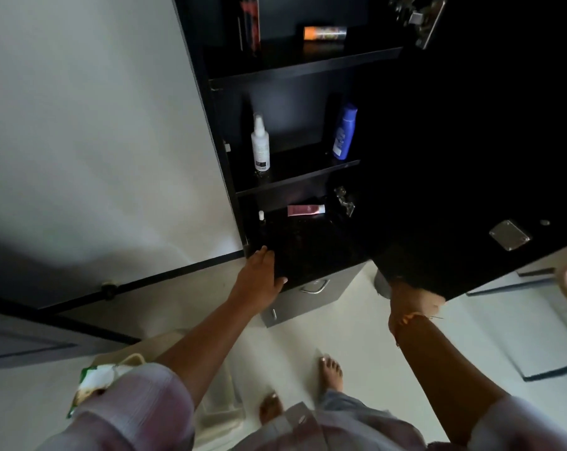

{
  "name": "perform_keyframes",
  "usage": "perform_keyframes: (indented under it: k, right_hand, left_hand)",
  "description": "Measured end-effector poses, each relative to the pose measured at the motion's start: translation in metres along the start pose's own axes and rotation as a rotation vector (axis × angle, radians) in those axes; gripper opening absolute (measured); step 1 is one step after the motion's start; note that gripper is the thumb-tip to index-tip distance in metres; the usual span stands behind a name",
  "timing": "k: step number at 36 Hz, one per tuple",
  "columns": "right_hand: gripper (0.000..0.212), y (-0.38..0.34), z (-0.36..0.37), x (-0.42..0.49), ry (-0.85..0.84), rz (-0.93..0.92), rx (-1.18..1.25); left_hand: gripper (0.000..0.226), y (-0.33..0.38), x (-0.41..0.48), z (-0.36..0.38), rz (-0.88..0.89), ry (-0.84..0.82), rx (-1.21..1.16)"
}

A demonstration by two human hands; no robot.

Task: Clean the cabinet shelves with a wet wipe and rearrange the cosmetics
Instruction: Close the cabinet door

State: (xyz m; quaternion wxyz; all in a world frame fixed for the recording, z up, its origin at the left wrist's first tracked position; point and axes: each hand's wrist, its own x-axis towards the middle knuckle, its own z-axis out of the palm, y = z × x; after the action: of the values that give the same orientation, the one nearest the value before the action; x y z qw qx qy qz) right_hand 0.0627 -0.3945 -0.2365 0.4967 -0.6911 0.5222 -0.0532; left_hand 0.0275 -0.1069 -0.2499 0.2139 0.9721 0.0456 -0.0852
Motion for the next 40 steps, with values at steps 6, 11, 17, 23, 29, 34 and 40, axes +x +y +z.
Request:
perform_keyframes:
  k: [6,11,17,23,29,34,40]
  right_hand:
    - [0.076,-0.002,-0.026,0.008,0.115,-0.198,0.100]
    - [0.077,-0.012,-0.039,0.012,0.260,-0.066,0.228]
    - [0.056,-0.005,-0.054,0.026,0.085,-0.273,0.174]
    - [0.036,0.011,-0.069,0.025,0.082,-0.415,-0.030]
    - [0.027,0.033,-0.076,-0.004,0.019,-0.650,-0.258]
    - [0.022,0.052,-0.067,-0.040,-0.099,-0.841,-0.385]
    - [0.020,0.051,-0.041,-0.087,-0.402,-1.015,-0.469]
  left_hand:
    - [0.076,-0.005,-0.001,0.000,0.036,-0.015,-0.018]
    - [0.076,-0.009,-0.002,-0.002,0.066,0.004,-0.024]
    - [0.076,-0.014,-0.003,-0.002,0.090,0.010,-0.013]
    - [0.075,-0.016,-0.007,0.002,0.093,-0.001,-0.051]
    - [0.057,-0.008,-0.015,0.006,0.125,-0.016,-0.105]
    - [0.022,0.000,-0.022,0.007,0.211,0.072,-0.219]
    - [0.023,0.013,-0.036,-0.001,0.181,0.004,-0.491]
